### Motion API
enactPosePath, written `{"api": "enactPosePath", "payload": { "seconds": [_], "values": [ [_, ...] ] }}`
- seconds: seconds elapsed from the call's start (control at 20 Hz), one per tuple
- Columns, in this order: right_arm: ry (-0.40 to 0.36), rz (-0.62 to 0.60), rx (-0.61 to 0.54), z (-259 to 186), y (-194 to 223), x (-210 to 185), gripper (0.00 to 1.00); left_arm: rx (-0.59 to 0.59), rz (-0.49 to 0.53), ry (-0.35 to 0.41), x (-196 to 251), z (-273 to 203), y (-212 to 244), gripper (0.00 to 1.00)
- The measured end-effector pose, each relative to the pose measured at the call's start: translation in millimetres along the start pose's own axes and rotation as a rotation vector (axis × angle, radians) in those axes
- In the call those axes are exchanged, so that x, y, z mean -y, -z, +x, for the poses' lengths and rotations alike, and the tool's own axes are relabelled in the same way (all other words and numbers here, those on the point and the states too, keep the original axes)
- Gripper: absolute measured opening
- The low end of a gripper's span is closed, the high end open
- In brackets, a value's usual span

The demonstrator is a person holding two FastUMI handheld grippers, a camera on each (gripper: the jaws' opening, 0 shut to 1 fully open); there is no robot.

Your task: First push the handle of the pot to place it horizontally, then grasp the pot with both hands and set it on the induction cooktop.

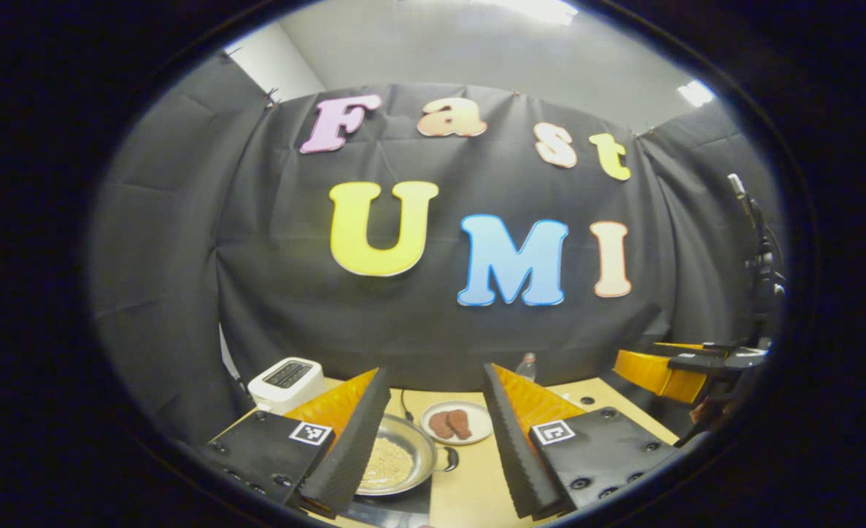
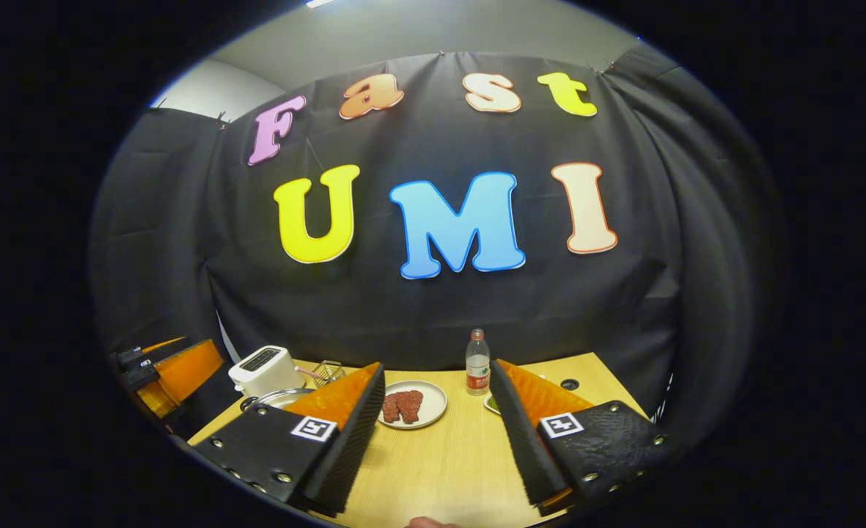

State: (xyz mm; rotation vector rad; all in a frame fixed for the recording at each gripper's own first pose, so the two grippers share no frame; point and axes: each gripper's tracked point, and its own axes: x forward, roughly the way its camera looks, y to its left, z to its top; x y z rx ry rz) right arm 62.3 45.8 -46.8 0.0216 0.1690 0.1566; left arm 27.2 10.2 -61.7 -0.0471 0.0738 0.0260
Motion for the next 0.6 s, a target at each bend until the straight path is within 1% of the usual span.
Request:
{"api": "enactPosePath", "payload": {
  "seconds": [0.05,0.1,0.15,0.2,0.25,0.3,0.35,0.4,0.5,0.6],
  "values": [
    [0.009,-0.015,0.016,-6.5,-3.5,11.0,0.99,0.02,0.0,-0.001,10.5,-7.0,-7.9,0.85],
    [0.014,-0.027,0.036,-12.9,-8.3,18.6,0.97,0.041,-0.002,-0.008,19.7,-13.4,-12.7,0.9],
    [0.015,-0.032,0.05,-19.3,-11.6,23.1,0.99,0.049,-0.013,-0.011,28.5,-25.0,-17.1,0.95],
    [0.017,-0.036,0.06,-25.2,-14.1,27.7,0.93,0.049,-0.026,-0.006,37.2,-20.3,-12.3,0.99],
    [0.025,-0.034,0.062,-29.9,-13.7,34.0,0.99,0.039,-0.033,0.003,44.1,-25.2,-12.3,0.95],
    [0.03,-0.03,0.07,-34.8,-15.8,37.4,0.99,0.033,-0.032,0.016,51.5,-26.6,-11.1,1.0],
    [0.034,-0.025,0.083,-39.7,-18.1,39.7,0.93,0.039,-0.027,0.021,53.8,-29.2,-11.9,1.0],
    [0.035,-0.024,0.101,-44.2,-22.5,39.9,0.99,0.047,-0.024,0.026,52.7,-29.3,-15.1,1.0],
    [0.056,-0.028,0.108,-51.1,-23.5,43.4,0.99,0.034,-0.035,0.048,51.7,-34.0,-14.2,0.99],
    [0.066,-0.026,0.107,-59.2,-25.6,38.9,0.99,0.031,-0.033,0.063,45.8,-36.6,-18.9,0.99]
  ]
}}
